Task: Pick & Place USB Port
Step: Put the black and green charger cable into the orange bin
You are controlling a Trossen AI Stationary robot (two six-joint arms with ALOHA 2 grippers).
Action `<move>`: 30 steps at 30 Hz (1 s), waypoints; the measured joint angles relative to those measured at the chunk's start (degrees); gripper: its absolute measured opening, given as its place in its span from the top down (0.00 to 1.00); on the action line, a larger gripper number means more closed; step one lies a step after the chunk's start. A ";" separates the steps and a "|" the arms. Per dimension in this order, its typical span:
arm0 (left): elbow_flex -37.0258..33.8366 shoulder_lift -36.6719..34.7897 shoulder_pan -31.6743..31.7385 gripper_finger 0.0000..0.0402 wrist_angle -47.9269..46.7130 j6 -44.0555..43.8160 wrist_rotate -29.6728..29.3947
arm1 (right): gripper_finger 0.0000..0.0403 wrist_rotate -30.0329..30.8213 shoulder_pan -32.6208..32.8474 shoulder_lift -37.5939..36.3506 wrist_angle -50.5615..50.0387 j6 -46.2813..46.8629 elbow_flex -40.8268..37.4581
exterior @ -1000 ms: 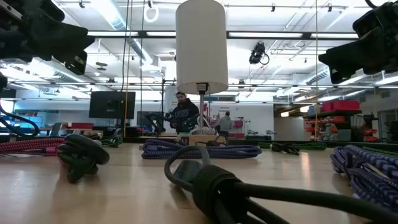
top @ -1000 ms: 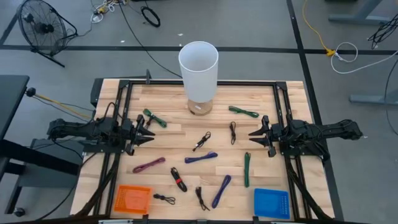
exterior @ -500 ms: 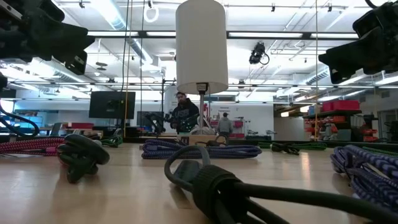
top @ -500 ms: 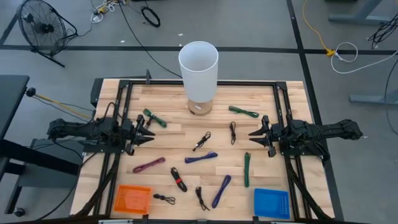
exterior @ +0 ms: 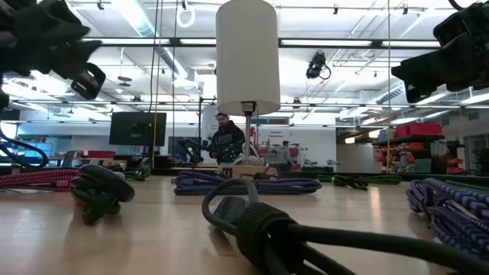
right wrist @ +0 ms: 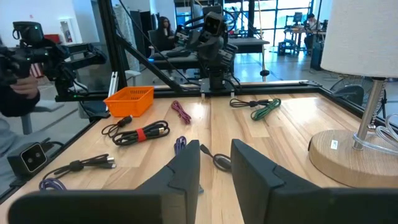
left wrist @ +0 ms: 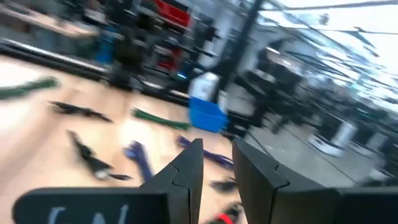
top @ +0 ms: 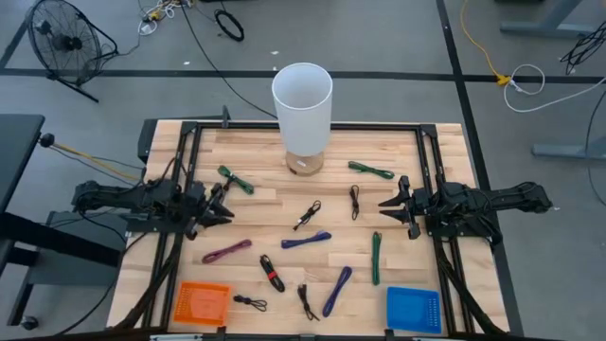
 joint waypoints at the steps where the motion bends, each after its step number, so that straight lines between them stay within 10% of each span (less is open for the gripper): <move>1: 0.00 0.00 -0.04 0.78 0.05 1.03 0.92 | 0.77 -0.01 0.00 0.01 0.00 0.00 0.01; 30: 0.00 0.35 -0.04 0.78 -1.76 11.29 -10.26 | 0.77 0.01 0.00 0.00 0.00 -0.01 0.00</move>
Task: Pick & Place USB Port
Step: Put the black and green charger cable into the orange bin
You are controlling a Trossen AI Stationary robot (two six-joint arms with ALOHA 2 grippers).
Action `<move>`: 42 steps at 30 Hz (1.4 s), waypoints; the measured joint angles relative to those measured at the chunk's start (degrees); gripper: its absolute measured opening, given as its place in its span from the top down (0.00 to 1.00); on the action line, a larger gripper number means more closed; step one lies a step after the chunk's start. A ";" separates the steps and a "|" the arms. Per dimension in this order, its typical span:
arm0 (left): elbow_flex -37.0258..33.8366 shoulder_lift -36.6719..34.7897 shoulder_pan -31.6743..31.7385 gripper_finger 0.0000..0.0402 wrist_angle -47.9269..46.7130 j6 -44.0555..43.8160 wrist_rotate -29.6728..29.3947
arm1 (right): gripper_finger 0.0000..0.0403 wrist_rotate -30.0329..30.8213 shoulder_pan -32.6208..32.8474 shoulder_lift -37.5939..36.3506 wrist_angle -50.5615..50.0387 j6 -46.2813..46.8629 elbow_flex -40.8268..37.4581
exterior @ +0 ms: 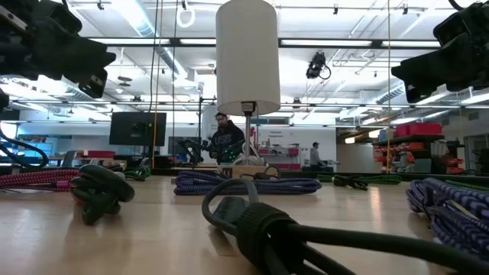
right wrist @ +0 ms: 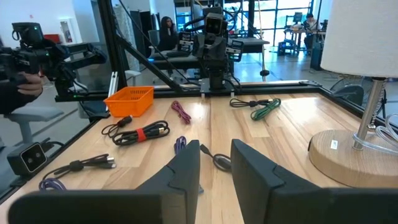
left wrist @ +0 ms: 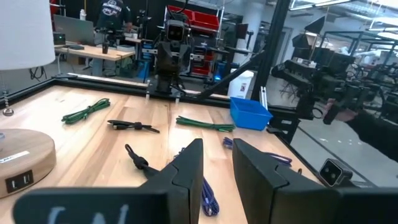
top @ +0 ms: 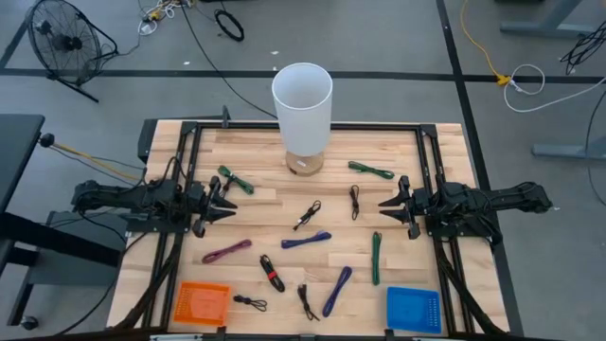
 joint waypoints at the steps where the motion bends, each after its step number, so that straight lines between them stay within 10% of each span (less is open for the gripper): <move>1: 0.00 0.00 0.00 0.78 -0.01 0.00 -0.21 | 0.77 0.00 0.01 0.00 0.00 -0.11 0.02; 13: 0.00 0.00 0.00 0.78 0.15 -0.02 -5.51 | 0.77 2.71 0.02 0.00 9.37 2.25 0.00; 22: 0.00 0.00 0.00 0.78 0.73 0.18 -7.84 | 0.77 17.84 -0.03 0.19 19.77 4.85 0.02; 42: 0.00 0.00 0.07 0.78 2.88 5.60 -15.19 | 0.75 32.72 -12.74 30.85 -11.47 3.00 18.30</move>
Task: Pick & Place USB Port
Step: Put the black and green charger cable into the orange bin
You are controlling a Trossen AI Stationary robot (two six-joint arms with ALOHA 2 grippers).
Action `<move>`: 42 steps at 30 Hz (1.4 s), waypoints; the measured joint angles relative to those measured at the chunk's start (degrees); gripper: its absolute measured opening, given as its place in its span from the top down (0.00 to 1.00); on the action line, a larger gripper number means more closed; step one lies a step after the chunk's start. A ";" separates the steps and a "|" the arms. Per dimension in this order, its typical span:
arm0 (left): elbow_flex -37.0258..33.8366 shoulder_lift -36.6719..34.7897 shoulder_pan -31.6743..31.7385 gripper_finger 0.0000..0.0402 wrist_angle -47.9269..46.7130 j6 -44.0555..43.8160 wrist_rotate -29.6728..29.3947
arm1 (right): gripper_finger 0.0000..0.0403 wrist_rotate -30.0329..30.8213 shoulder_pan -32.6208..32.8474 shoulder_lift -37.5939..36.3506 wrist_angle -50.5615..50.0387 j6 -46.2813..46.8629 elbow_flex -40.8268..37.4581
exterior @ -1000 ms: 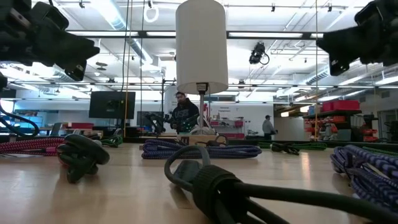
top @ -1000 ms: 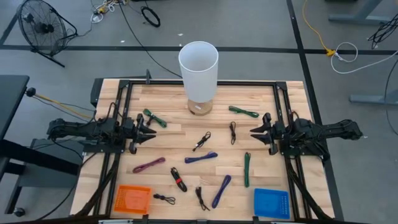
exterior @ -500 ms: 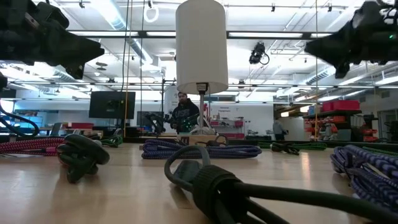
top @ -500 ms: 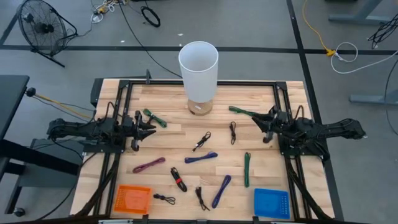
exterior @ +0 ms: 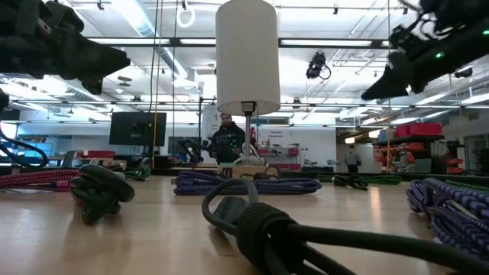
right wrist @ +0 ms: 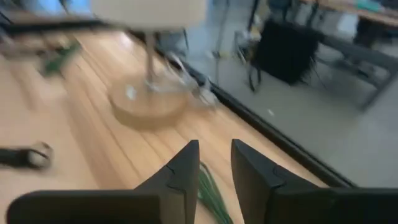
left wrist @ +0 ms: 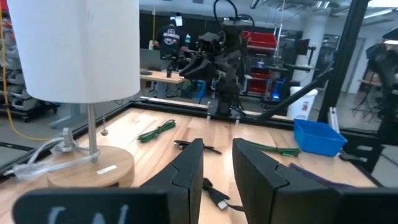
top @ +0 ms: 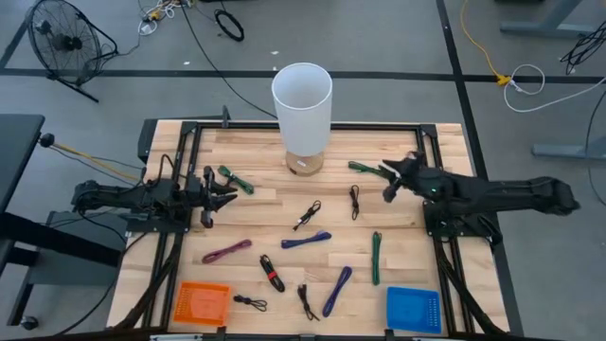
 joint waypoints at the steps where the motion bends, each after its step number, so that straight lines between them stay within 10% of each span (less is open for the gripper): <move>1: 0.00 0.00 0.00 0.78 -0.33 -0.02 0.01 | 0.74 -0.54 -1.04 1.82 -1.24 0.82 0.91; 15: 0.00 0.00 0.00 0.78 -1.22 -0.04 0.05 | 0.44 -5.14 -13.80 22.92 -5.27 1.69 5.39; 42: 0.00 0.00 0.00 0.78 -1.35 -0.13 0.09 | 0.43 -16.29 -23.18 46.22 6.64 -5.44 5.63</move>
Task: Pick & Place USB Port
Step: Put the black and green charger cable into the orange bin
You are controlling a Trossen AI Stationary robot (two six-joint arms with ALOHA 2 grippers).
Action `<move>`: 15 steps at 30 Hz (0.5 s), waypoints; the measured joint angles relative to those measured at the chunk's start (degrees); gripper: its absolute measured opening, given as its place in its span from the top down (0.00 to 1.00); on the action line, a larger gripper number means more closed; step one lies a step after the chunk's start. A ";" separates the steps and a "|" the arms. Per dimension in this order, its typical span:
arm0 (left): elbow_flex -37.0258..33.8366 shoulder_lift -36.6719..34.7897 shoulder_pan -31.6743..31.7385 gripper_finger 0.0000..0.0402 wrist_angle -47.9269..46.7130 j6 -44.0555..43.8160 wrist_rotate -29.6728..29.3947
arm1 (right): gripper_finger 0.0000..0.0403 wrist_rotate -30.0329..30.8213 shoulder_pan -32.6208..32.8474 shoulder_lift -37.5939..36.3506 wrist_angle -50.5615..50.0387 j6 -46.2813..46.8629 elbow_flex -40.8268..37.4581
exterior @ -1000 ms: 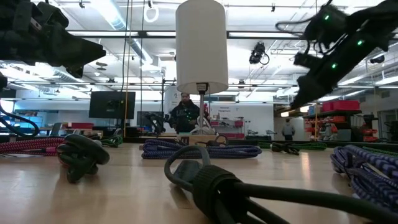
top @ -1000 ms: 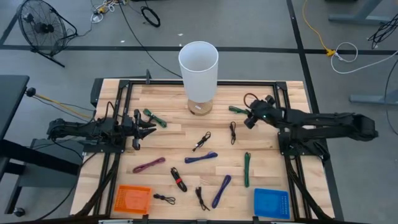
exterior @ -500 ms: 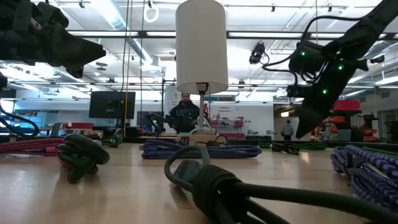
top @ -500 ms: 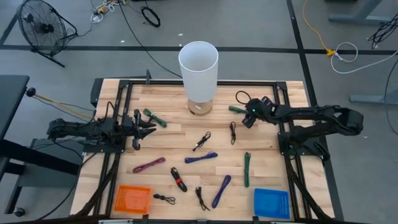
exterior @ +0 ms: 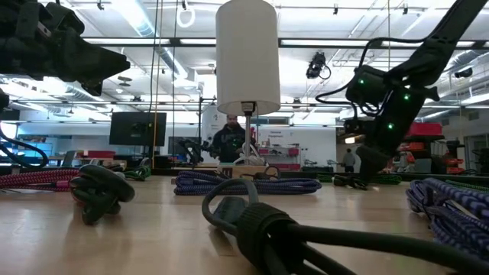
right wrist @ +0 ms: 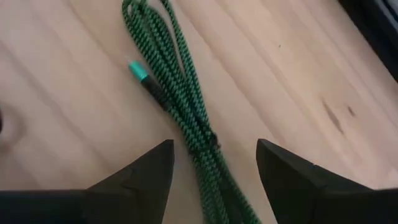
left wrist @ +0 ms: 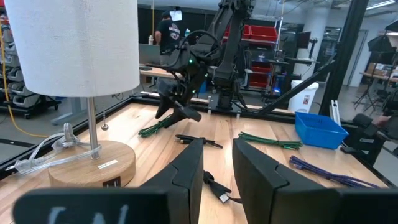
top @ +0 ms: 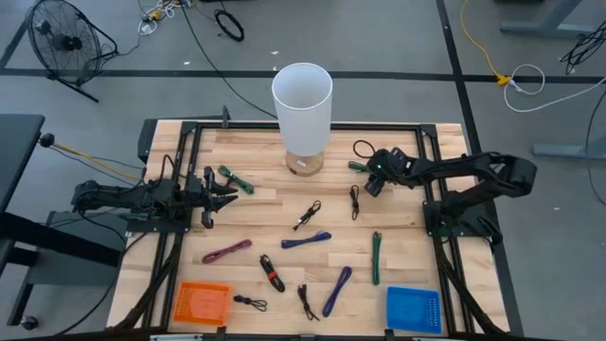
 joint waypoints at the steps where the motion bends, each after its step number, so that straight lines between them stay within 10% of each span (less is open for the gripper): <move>1: 0.00 0.00 0.00 0.78 0.00 0.01 0.02 | 0.44 -0.59 -0.18 0.23 0.63 0.17 0.00; 10: 0.00 0.00 0.00 0.78 -0.02 0.00 0.00 | 0.94 -6.32 -0.30 1.20 1.09 0.61 0.00; 15: 0.00 0.00 0.00 0.78 -0.04 0.00 0.00 | 0.97 -7.49 -0.27 0.98 1.19 1.49 0.03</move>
